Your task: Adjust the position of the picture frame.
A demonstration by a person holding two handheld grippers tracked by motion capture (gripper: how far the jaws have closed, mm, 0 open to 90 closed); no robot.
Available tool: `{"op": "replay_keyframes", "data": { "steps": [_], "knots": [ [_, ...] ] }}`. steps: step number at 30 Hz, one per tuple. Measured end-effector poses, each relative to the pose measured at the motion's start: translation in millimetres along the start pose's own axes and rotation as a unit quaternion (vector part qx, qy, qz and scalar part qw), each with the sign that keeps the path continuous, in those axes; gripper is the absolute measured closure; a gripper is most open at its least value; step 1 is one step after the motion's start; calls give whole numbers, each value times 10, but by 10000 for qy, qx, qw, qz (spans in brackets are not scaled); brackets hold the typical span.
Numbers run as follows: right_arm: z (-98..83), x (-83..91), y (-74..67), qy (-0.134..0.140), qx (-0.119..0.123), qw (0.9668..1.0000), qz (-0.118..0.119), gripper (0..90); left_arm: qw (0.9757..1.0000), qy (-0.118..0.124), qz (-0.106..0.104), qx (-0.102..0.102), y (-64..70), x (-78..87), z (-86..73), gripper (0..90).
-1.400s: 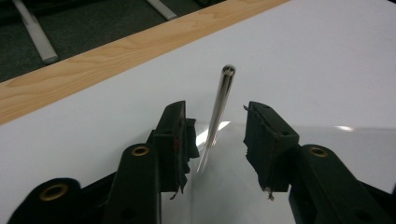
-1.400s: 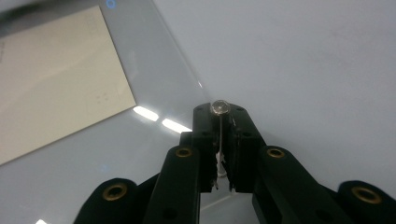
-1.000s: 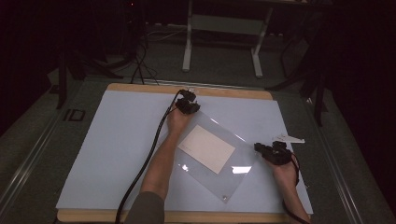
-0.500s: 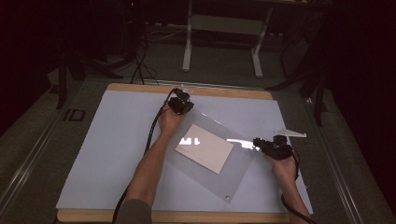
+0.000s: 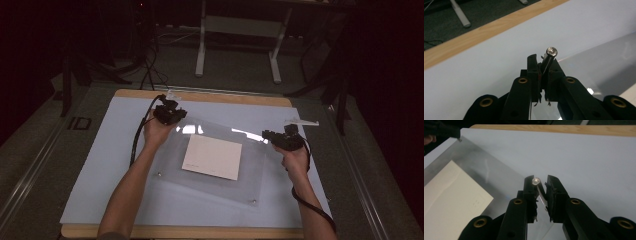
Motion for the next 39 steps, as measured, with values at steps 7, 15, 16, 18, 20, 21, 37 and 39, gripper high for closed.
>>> {"op": "replay_keyframes", "data": {
  "steps": [7,15,16,18,20,21,37,39],
  "knots": [
    [193,-330,-166,-257,171,9994,175,785,9984,66,15,562,-134,179,-557,838],
    [10,-781,-158,-449,58,9987,251,794,9959,-64,180,881,-268,-14,-794,836],
    [8,-780,-165,-437,91,9988,213,796,9959,-74,189,876,-266,-11,-794,836],
    [7,-777,-170,-452,116,9988,176,797,9959,-75,199,884,-264,-10,-794,835],
    [8,-749,-175,-440,132,9988,167,797,9960,-71,320,835,-229,12,-776,838],
    [9,-725,-181,-397,143,9990,138,797,9961,-46,304,825,-218,16,-771,838],
    [-70,-703,-157,-149,426,9989,91,759,9963,365,72,772,-199,130,-800,613],
    [-69,-689,-162,-98,514,9986,10,751,9942,605,13,891,-218,182,-786,584]
  ]
}}
Point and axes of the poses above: each handheld gripper's, and its own axes: x roughly backward along the jaws, z roughly out of its top, y roughly to its right, the point moved 7 cm from there along -x, roughly forward along the jaws, and after that the axes turned 6 degrees about -y, right-handed, at the moved point
